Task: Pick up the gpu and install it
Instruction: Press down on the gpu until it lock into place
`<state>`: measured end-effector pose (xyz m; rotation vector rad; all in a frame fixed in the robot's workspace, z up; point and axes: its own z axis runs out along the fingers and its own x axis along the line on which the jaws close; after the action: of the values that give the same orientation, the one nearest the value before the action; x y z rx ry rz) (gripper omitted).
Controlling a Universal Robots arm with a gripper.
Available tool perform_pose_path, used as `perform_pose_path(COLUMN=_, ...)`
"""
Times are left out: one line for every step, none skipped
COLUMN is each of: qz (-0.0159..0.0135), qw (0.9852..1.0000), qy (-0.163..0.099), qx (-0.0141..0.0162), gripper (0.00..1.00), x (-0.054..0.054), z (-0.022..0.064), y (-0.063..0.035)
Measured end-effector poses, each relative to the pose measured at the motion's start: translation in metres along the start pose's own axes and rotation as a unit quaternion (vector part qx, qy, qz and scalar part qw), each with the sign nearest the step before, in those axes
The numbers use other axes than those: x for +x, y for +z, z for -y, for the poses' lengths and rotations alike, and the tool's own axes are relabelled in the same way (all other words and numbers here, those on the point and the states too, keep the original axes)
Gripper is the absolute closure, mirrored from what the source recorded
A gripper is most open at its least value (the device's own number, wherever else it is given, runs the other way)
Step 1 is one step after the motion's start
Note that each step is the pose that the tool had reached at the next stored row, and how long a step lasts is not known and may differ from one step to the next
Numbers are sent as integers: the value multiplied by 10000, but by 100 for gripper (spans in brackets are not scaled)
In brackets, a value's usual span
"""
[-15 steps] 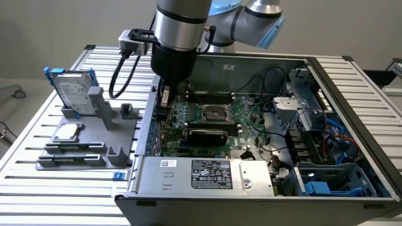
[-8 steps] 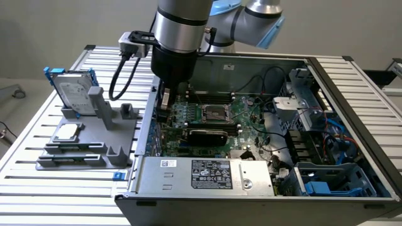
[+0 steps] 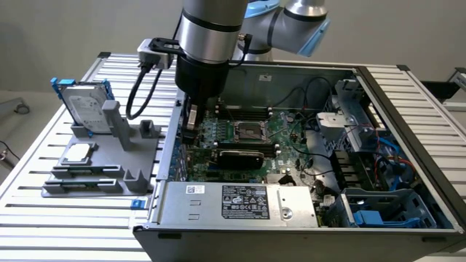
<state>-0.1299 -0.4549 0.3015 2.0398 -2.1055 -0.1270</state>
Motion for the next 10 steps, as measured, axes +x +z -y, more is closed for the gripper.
perform_pose_path(qz=-1, qw=10000, qy=0, qx=-1, gripper=89, x=1, z=4, y=-1)
perform_pose_path(qz=-1, qw=10000, qy=0, qx=-1, gripper=89, x=2, z=8, y=-2)
perform_pose_path(qz=-1, qw=10000, qy=0, qx=-1, gripper=89, x=2, z=12, y=-2)
perform_pose_path(qz=0, qw=10000, qy=0, qx=0, gripper=89, x=3, z=16, y=-2)
perform_pose_path(qz=0, qw=10000, qy=-1, qx=0, gripper=89, x=3, z=20, y=-2)
perform_pose_path(qz=0, qw=10000, qy=0, qx=0, gripper=89, x=2, z=21, y=-1)
perform_pose_path(qz=-1, qw=10000, qy=1, qx=-1, gripper=89, x=2, z=23, y=0)
perform_pose_path(qz=0, qw=10000, qy=0, qx=0, gripper=89, x=1, z=25, y=3)
perform_pose_path(qz=0, qw=10000, qy=0, qx=0, gripper=89, x=1, z=27, y=7)
perform_pose_path(qz=0, qw=10000, qy=0, qx=0, gripper=89, x=1, z=29, y=12)
